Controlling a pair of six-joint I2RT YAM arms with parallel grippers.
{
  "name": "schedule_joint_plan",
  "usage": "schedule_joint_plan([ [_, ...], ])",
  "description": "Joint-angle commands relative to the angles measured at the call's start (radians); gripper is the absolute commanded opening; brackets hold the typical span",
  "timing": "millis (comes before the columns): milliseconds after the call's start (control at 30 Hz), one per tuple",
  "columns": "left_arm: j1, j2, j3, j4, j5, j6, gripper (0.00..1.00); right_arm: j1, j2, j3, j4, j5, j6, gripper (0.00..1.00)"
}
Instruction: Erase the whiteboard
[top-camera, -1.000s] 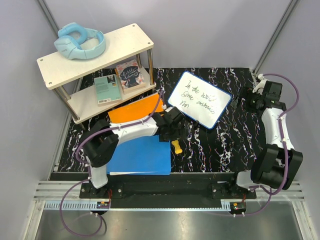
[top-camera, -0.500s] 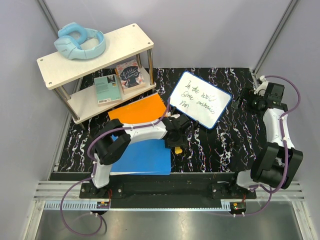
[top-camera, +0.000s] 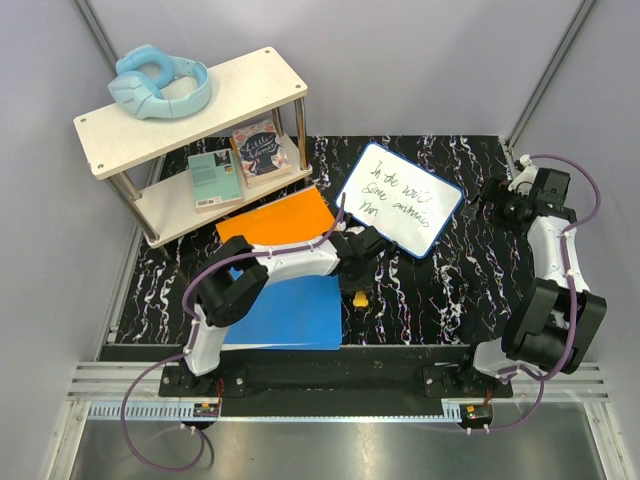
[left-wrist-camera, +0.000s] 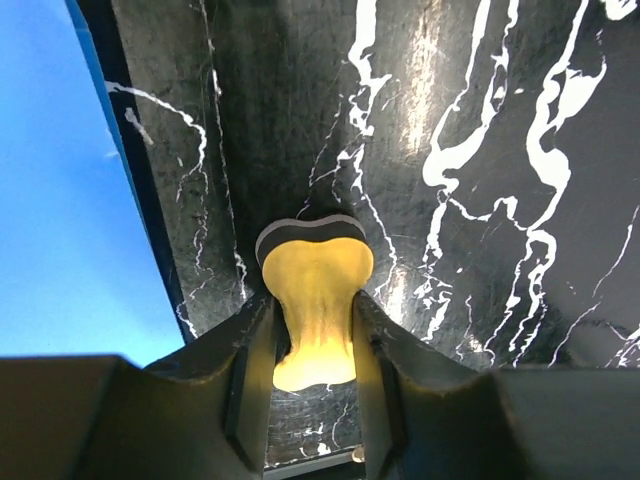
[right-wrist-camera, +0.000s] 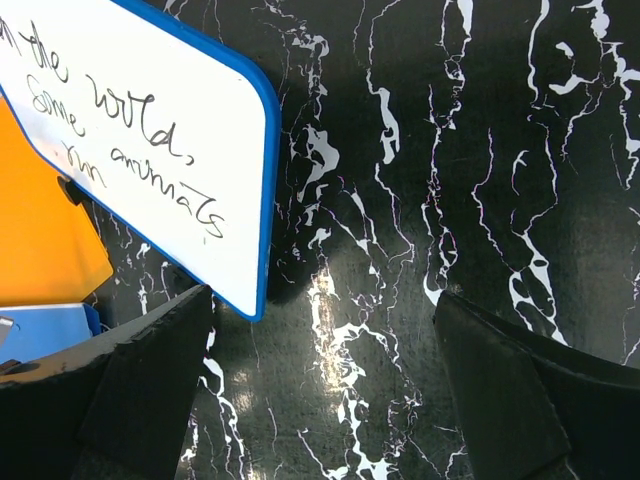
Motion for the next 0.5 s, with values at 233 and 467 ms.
schedule_joint_plan([
  [233,-0.003,0.031,0.12,-0.049,-0.027,0.106,0.03,-0.013,0.016,0.021,0.014,-0.06,-0.057,1.0],
  [467,0.011,-0.036,0.238,-0.063,-0.108,0.282,0.0,-0.013,0.091,0.077,0.014,-0.309,-0.066,1.0],
])
